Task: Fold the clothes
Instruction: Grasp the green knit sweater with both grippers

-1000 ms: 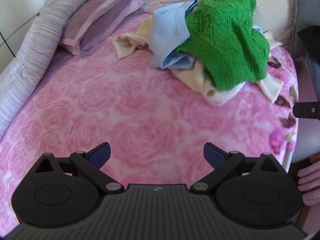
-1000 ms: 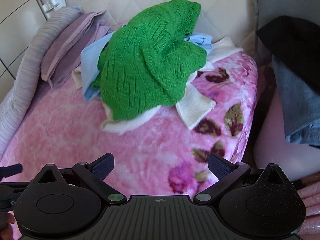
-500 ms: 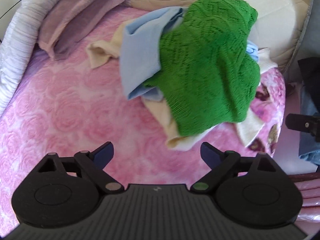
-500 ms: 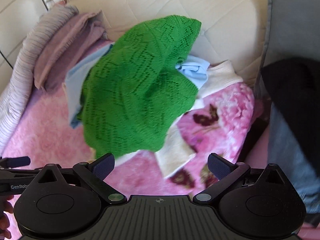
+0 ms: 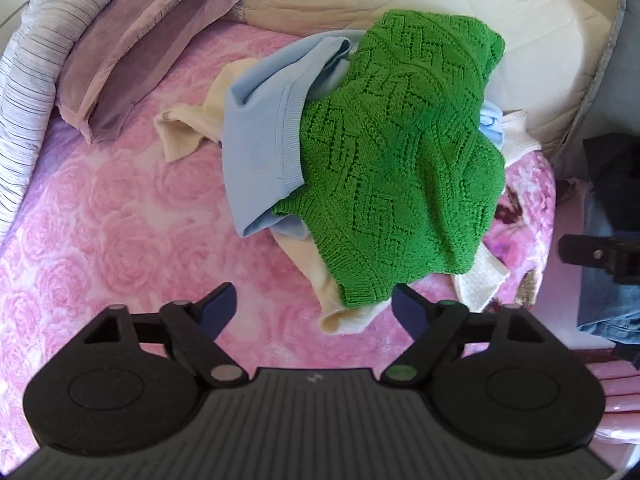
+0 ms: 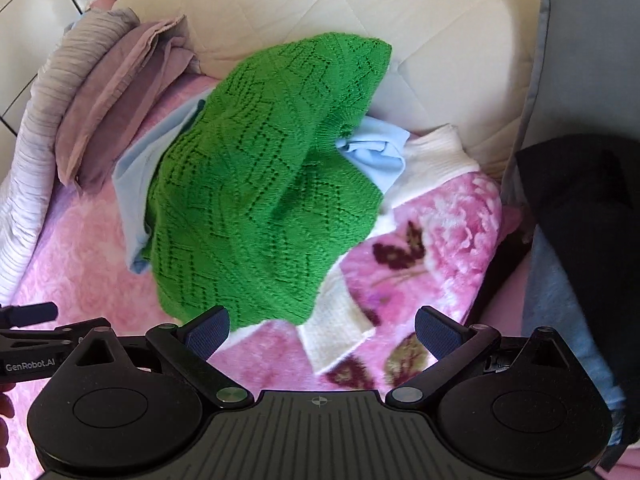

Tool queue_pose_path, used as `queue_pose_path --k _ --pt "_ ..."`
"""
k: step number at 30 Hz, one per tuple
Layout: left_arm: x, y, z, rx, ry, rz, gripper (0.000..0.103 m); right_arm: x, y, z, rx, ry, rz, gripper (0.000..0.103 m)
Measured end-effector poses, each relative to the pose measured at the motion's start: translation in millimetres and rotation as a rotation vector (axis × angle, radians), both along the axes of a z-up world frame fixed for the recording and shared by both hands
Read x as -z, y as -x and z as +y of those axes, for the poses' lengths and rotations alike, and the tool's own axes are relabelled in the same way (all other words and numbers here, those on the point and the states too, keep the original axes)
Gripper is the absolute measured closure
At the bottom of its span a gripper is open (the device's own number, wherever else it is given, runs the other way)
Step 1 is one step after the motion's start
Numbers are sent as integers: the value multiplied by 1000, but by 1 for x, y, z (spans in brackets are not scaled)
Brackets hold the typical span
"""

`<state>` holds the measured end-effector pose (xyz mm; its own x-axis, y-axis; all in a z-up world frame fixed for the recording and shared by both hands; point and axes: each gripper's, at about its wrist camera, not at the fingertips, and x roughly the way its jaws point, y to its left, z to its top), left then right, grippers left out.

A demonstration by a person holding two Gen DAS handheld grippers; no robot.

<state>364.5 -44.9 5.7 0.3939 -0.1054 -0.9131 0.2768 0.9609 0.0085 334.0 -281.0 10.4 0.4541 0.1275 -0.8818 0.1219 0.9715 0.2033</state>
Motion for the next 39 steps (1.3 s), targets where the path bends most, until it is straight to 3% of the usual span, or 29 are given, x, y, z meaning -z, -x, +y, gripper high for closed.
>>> queue_pose_path --k 11,14,20,26,35,37,39 --pt "30 23 13 68 131 11 24 -3 36 11 74 -8 -100 2" --pt "42 23 11 61 158 25 24 4 37 -2 95 -60 -102 11" --pt "74 6 -2 -10 191 23 24 38 12 -30 70 -76 -56 13" --pt "100 -12 -7 -90 219 15 24 70 -17 -58 48 -191 -68 13" --pt "134 -28 -4 -217 350 37 25 122 -56 -85 213 -443 -72 13" --pt "140 -30 -2 -256 386 39 30 132 -61 -91 268 -513 -82 13" --pt "141 -31 -1 -268 412 26 49 142 -66 -94 318 -573 -79 13"
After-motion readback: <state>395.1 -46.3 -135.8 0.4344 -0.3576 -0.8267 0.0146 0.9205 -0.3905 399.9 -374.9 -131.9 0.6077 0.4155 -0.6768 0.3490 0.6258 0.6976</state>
